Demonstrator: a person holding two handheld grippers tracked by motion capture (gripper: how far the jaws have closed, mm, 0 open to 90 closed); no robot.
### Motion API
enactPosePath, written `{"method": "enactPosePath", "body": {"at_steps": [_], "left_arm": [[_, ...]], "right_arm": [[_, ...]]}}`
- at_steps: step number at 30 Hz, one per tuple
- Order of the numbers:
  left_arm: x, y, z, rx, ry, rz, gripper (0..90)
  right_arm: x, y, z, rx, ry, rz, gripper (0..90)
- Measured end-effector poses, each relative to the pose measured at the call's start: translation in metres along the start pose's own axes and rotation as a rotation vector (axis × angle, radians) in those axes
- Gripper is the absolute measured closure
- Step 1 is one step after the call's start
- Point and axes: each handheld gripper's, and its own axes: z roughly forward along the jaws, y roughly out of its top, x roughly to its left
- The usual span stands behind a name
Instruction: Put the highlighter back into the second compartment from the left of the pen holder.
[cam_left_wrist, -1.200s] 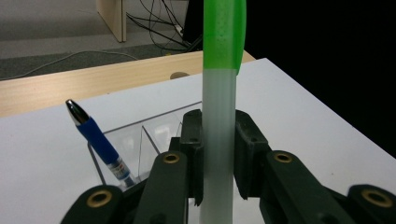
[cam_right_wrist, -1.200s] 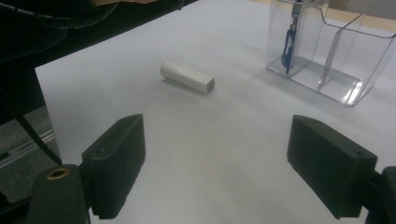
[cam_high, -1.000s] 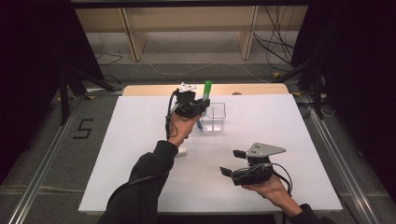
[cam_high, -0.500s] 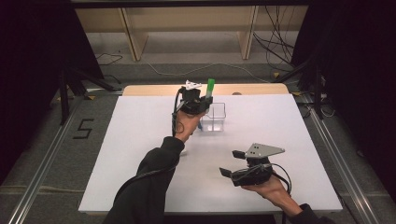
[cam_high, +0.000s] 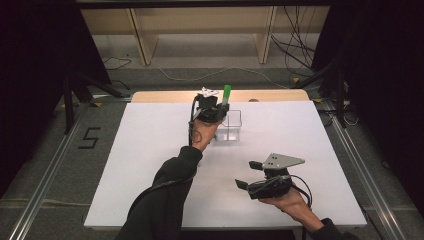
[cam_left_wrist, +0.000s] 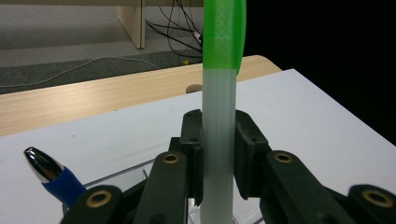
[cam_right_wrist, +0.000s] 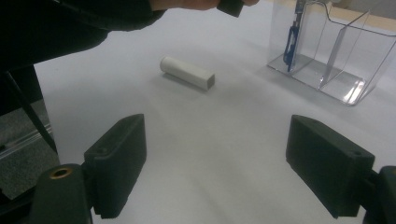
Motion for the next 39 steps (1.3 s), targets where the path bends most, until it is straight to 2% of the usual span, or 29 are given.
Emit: {"method": "enactPosePath", "body": {"at_steps": [4,8,11,15,20,22,28,29,32,35,37,39], "left_arm": [[-0.001,-0.002,0.002,-0.001,0.010,0.008,76.0],[0.001,-0.005,0.004,0.000,0.024,-0.001,75.9],[0.001,-0.007,0.005,0.006,0.028,0.018,75.9],[-0.001,-0.008,0.007,0.007,0.036,0.015,75.8],[-0.002,-0.011,0.009,0.017,0.049,0.030,75.7],[-0.002,-0.011,0.010,0.021,0.047,0.021,75.7],[-0.003,-0.013,0.010,0.029,0.058,0.028,75.3],[-0.004,-0.012,0.009,0.024,0.055,0.028,74.0],[-0.006,-0.008,0.003,0.025,0.044,0.054,54.3],[-0.011,-0.002,-0.006,0.004,0.041,0.041,38.2],[-0.013,0.002,-0.013,0.010,0.029,0.049,33.4],[-0.016,0.006,-0.022,0.026,0.010,0.077,30.1]], "right_arm": [[0.000,0.000,0.000,0.001,-0.001,-0.004,21.5],[0.001,0.000,0.000,0.000,0.001,-0.006,21.7],[0.001,0.000,0.001,-0.002,0.002,-0.009,22.0],[0.001,0.000,0.001,-0.003,0.006,-0.010,22.1],[0.001,0.000,0.001,0.000,0.009,-0.014,22.1],[0.001,0.000,0.000,0.000,0.010,-0.014,22.1],[0.001,0.000,0.000,0.002,0.015,-0.016,22.2],[0.001,0.000,0.000,0.002,0.015,-0.016,22.1],[0.001,0.000,0.000,-0.001,0.016,-0.015,22.1],[0.001,0.000,0.001,0.000,0.014,-0.015,22.1],[0.001,0.000,0.001,0.002,0.013,-0.017,22.1],[0.001,0.000,0.001,0.003,0.012,-0.016,22.1]]}}
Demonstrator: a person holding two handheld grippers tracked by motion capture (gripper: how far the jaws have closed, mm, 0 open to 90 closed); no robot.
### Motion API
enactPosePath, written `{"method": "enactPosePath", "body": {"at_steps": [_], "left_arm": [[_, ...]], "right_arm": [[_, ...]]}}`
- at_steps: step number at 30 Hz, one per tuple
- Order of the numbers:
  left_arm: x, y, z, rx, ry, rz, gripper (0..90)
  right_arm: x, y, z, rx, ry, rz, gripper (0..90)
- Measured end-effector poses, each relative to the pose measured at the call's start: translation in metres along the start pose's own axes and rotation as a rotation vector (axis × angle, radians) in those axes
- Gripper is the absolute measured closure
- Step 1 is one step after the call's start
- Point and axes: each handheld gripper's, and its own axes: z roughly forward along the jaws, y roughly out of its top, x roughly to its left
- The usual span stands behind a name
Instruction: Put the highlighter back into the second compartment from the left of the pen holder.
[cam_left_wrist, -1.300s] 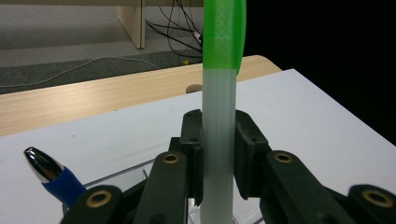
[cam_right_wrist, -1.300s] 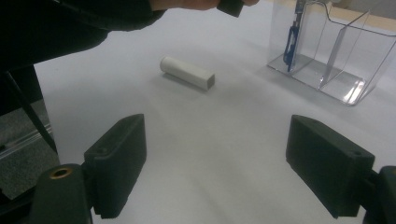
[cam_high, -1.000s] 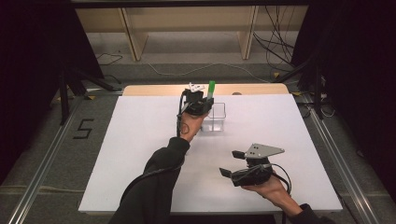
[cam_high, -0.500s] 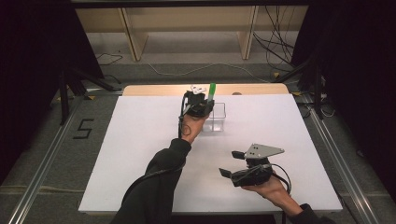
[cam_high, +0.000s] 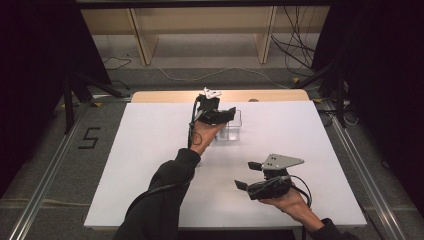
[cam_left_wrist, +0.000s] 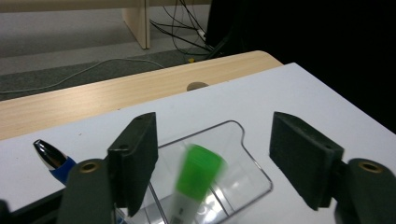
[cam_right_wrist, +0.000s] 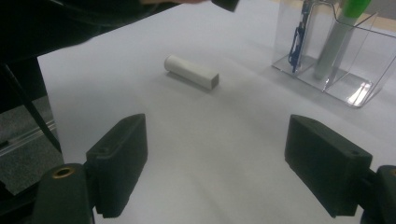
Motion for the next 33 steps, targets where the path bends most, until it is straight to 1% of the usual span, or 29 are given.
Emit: {"method": "enactPosePath", "body": {"at_steps": [2,5,6,9,11,12,16,19,21,27,29,33], "left_arm": [[-0.002,0.002,-0.009,0.003,-0.017,0.015,29.6],[-0.001,0.003,-0.021,0.023,-0.050,0.029,27.4],[0.000,0.003,-0.024,0.041,-0.061,0.042,26.7],[0.003,0.000,-0.035,0.065,-0.094,0.044,24.6],[0.007,-0.002,-0.042,0.089,-0.114,0.057,24.2],[0.009,-0.004,-0.045,0.093,-0.124,0.058,23.6],[0.017,-0.011,-0.057,0.118,-0.138,0.079,22.7],[0.020,-0.016,-0.063,0.139,-0.142,0.105,22.0],[0.022,-0.019,-0.067,0.165,-0.144,0.136,21.7],[0.030,-0.027,-0.075,0.178,-0.161,0.140,21.1],[0.032,-0.030,-0.077,0.190,-0.166,0.149,20.9],[0.037,-0.034,-0.082,0.205,-0.155,0.173,20.4]], "right_arm": [[0.000,0.000,0.000,-0.001,-0.001,0.001,22.1],[0.000,0.000,0.000,-0.006,-0.005,0.003,22.0],[-0.001,0.000,0.000,-0.005,-0.007,0.002,22.0],[-0.001,0.001,0.000,-0.004,-0.007,0.002,22.0],[-0.001,0.001,0.000,-0.008,-0.005,0.004,21.9],[0.000,0.001,0.000,-0.007,-0.005,0.005,21.9],[0.000,0.001,0.000,-0.002,-0.006,0.006,21.9],[0.000,0.001,0.001,0.002,-0.007,0.002,21.9],[0.000,0.001,0.001,0.002,-0.005,0.004,21.9],[0.000,0.001,0.001,0.005,-0.003,0.003,21.9],[0.001,0.001,0.001,0.006,-0.003,0.003,21.9],[0.001,0.001,0.001,0.007,-0.005,0.006,21.7]]}}
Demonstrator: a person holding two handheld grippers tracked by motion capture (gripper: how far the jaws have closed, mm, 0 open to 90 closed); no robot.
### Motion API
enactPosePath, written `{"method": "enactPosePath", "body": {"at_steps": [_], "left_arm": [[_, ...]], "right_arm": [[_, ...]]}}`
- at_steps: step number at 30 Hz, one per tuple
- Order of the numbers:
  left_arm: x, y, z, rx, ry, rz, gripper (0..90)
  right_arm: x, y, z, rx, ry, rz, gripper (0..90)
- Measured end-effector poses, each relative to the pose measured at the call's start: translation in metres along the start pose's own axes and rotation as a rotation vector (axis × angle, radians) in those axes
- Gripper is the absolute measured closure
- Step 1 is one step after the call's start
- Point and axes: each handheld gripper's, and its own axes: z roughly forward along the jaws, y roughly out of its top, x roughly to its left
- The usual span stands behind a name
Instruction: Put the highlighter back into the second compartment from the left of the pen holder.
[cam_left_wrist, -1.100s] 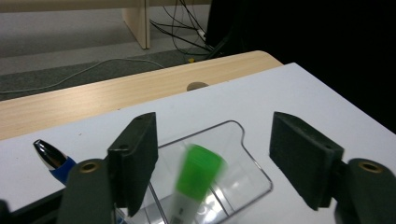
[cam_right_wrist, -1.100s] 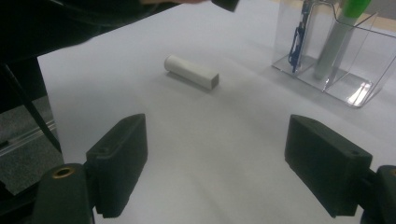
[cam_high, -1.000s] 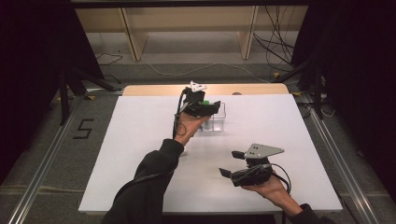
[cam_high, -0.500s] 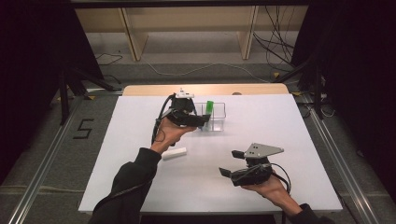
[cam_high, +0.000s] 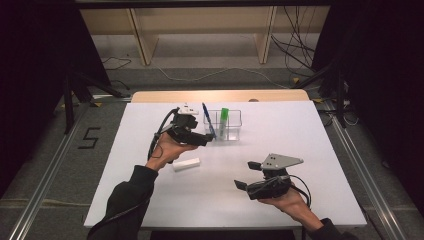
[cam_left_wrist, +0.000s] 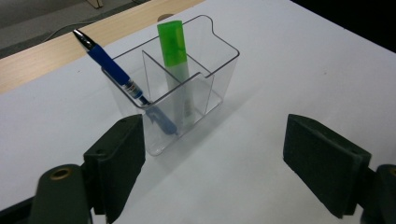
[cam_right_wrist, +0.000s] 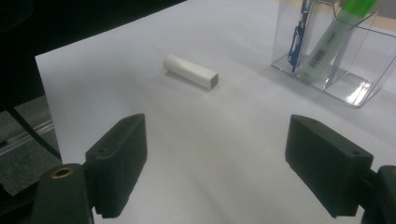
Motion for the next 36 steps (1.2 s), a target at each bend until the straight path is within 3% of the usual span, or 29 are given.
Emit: {"method": "enactPosePath", "body": {"at_steps": [12,16,25,36], "left_arm": [[0.004,-0.017,-0.006,0.059,-0.006,0.047,18.7],[0.007,-0.024,-0.007,0.080,-0.006,0.045,18.6],[0.017,-0.040,0.000,0.179,-0.006,0.070,18.7],[0.017,-0.047,-0.002,0.237,0.002,0.099,18.6]], "right_arm": [[0.001,0.001,-0.002,-0.015,0.002,0.006,20.7],[0.001,0.000,-0.002,-0.021,0.013,0.009,19.6],[0.000,0.000,-0.004,-0.034,0.032,0.007,16.9],[0.000,-0.001,-0.002,-0.028,0.036,-0.002,16.9]]}}
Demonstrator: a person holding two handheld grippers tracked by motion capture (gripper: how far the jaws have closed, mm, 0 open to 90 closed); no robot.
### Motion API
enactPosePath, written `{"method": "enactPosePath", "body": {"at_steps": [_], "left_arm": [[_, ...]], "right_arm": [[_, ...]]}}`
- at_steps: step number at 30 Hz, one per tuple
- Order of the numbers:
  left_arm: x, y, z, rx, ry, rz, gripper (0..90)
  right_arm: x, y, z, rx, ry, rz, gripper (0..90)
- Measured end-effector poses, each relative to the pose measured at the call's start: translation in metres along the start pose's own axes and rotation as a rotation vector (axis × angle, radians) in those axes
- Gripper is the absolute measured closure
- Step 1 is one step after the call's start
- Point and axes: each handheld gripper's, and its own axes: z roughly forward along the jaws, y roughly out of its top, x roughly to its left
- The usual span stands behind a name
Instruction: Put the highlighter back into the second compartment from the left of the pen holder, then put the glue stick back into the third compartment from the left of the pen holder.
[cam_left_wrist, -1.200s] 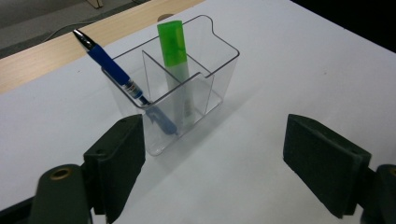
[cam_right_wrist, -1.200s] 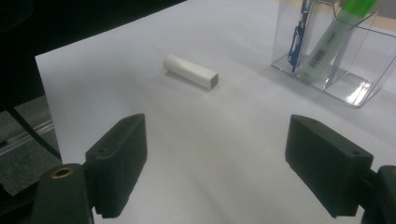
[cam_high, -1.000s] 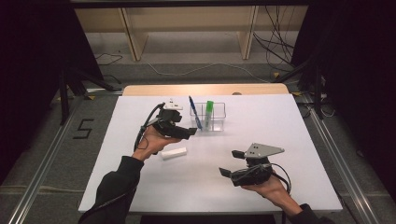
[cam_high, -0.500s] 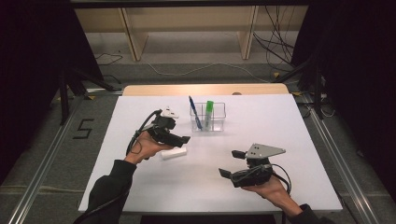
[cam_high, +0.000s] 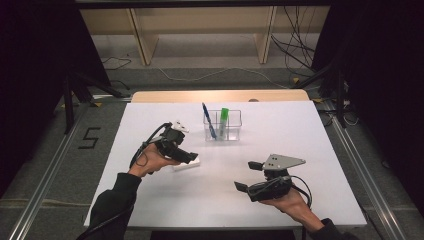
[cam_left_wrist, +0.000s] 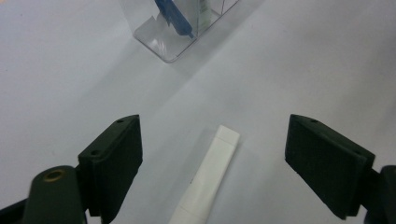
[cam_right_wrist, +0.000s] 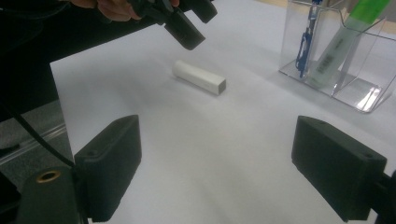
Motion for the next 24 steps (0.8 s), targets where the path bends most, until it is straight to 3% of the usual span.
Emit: {"method": "enactPosePath", "body": {"at_steps": [24], "left_arm": [[-0.001,-0.013,0.011,0.134,0.027,0.062,19.4]], "right_arm": [[0.001,-0.002,0.002,0.012,0.001,-0.004,16.9]]}}
